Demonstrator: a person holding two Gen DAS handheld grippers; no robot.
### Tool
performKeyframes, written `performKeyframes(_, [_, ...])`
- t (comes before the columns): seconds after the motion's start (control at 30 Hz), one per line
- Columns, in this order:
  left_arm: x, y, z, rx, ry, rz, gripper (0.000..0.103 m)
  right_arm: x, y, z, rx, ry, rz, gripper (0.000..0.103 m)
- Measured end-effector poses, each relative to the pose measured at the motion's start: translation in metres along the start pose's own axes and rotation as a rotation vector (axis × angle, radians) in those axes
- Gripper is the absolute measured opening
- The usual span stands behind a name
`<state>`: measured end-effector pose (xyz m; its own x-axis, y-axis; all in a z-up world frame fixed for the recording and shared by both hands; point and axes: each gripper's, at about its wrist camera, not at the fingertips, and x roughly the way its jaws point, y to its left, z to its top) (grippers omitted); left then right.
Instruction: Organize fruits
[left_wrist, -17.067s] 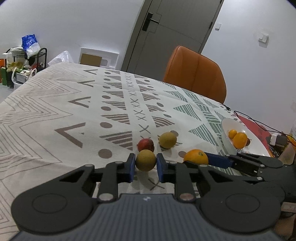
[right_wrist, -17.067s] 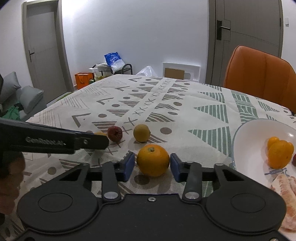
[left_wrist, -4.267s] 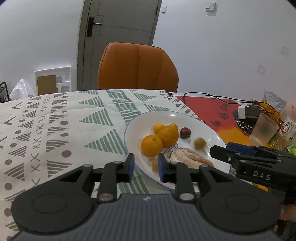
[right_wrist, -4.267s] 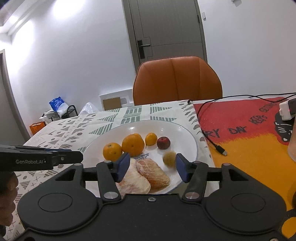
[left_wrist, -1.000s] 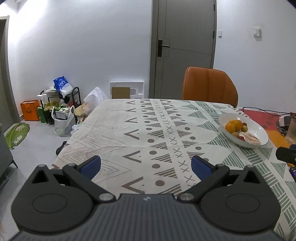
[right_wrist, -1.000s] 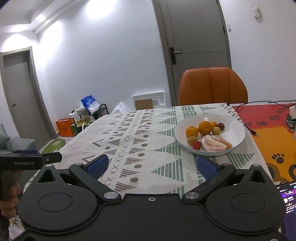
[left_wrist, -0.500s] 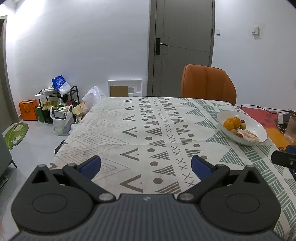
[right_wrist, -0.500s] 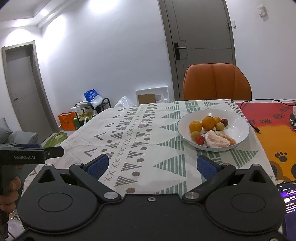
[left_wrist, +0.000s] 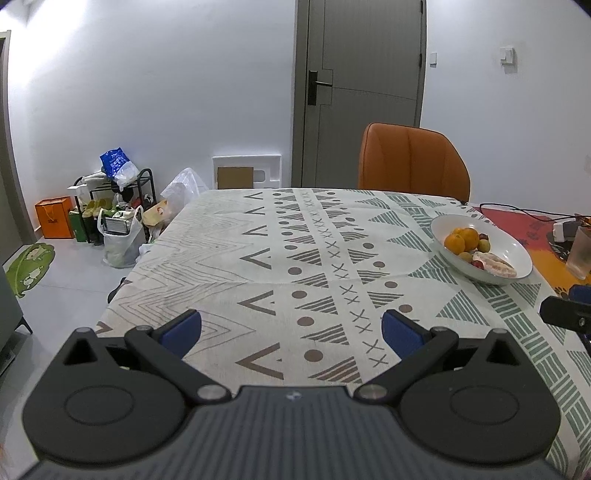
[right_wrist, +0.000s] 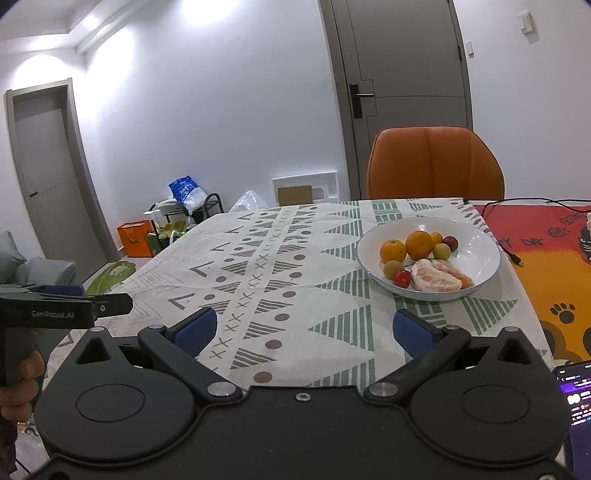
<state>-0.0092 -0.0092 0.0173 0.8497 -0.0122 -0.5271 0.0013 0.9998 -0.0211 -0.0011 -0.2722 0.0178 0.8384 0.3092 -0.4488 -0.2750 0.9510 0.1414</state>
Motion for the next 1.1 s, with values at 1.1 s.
performKeyframes(1.1, [0.0010,-0.0005,0.0003,-0.033,0.003,-0.023,0.103,0.0022,0.0036,-0.0027,-0.025,-0.013,-0.029,0.103])
